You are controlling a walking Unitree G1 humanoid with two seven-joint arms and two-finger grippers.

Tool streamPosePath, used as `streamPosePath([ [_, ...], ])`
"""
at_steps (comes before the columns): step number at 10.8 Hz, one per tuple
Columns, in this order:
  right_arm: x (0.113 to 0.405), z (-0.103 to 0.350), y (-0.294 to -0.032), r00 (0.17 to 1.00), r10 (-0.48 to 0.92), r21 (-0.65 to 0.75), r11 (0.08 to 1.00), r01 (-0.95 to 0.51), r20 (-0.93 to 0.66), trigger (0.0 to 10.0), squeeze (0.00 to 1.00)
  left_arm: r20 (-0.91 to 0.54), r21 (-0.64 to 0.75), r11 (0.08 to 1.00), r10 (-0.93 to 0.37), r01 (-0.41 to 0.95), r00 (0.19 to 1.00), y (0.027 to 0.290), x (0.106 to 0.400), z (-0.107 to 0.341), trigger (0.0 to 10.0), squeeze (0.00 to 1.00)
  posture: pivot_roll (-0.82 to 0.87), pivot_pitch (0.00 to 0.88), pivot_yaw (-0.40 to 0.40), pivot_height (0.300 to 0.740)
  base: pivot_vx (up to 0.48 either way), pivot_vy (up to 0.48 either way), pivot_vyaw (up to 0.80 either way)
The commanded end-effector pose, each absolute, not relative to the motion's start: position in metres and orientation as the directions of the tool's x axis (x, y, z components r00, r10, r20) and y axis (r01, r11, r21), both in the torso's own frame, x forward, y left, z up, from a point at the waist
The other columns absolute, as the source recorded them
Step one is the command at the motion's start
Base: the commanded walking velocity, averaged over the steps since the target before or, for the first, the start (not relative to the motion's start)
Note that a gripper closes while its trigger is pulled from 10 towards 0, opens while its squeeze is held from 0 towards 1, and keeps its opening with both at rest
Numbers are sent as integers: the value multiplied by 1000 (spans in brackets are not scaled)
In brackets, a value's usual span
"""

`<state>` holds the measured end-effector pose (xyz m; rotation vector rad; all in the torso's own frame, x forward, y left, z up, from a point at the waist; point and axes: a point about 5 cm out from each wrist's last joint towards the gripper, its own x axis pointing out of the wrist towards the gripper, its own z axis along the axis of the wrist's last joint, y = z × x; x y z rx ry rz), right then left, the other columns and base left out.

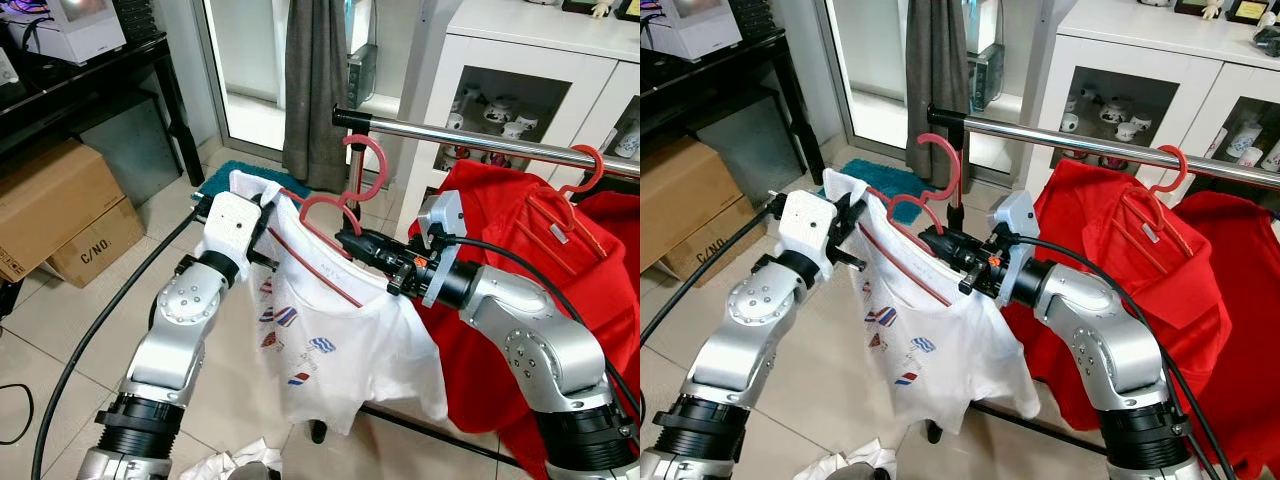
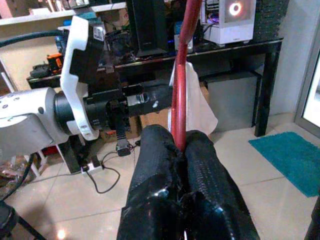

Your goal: Hang hanger

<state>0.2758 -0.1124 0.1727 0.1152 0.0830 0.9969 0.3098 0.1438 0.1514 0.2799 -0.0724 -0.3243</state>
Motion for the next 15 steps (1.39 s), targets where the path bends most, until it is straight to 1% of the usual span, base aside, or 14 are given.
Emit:
streamPosePath([
  [1, 275, 182, -114, 544, 839, 99, 541, -835, 12, 0, 0, 38, 285, 913, -315, 292, 948, 148, 313, 156, 0, 0, -58, 0, 44, 740, 0, 0, 0],
  [3, 277, 176, -118, 571, 820, 46, 572, -819, -39, 0, 0, 53, 305, 902, -335, 305, 941, 152, 314, 165, 0, 0, -56, 0, 46, 740, 0, 0, 0],
  [5, 278, 166, -122, 580, 805, -38, 580, -814, -123, 0, 0, 59, 351, 877, -372, 330, 926, 157, 315, 178, 0, 0, -55, 0, 48, 740, 0, 0, 0],
  [7, 281, 150, -135, 618, 749, -160, 597, -786, -240, 0, 0, 10, 417, 831, -410, 369, 912, 164, 314, 184, 0, 0, -53, 0, 46, 740, 0, 0, 0],
  [8, 278, 142, -144, 595, 736, -184, 568, -802, -323, 0, 0, -43, 477, 797, -400, 371, 915, 175, 314, 185, 0, 0, -51, 0, 45, 740, 0, 0, 0],
  [9, 277, 139, -150, 577, 739, -195, 545, -816, -348, 0, 0, -76, 523, 775, -373, 356, 924, 186, 315, 187, 0, 0, -51, 0, 45, 740, 0, 0, 0],
  [10, 273, 136, -158, 542, 744, -197, 508, -839, -391, 0, 0, -128, 592, 730, -331, 340, 935, 204, 316, 190, 0, 0, -42, 0, 41, 740, 0, 0, 0],
  [11, 271, 135, -169, 536, 741, -198, 501, -842, -405, 0, 0, -200, 670, 663, -272, 334, 941, 228, 314, 191, 0, 0, -42, 0, 44, 740, 0, 0, 0],
  [12, 268, 143, -173, 540, 770, -157, 520, -840, -339, 0, 0, -223, 705, 652, -170, 279, 960, 257, 314, 188, 0, 0, -45, 0, 51, 740, 0, 0, 0],
  [13, 264, 149, -174, 517, 800, -116, 507, -854, -305, 0, 0, -239, 719, 650, -101, 246, 966, 275, 315, 185, 0, 0, -48, 0, 58, 740, 0, 0, 0],
  [14, 262, 154, -172, 504, 826, -78, 502, -862, -252, 0, 0, -246, 712, 662, -79, 236, 966, 282, 315, 183, 0, 0, -51, 0, 61, 740, 0, 0, 0],
  [15, 262, 167, -167, 514, 853, 31, 518, -855, -90, 0, 0, -239, 634, 742, -80, 218, 968, 284, 317, 173, 0, 0, -53, 0, 61, 740, 0, 0, 0],
])
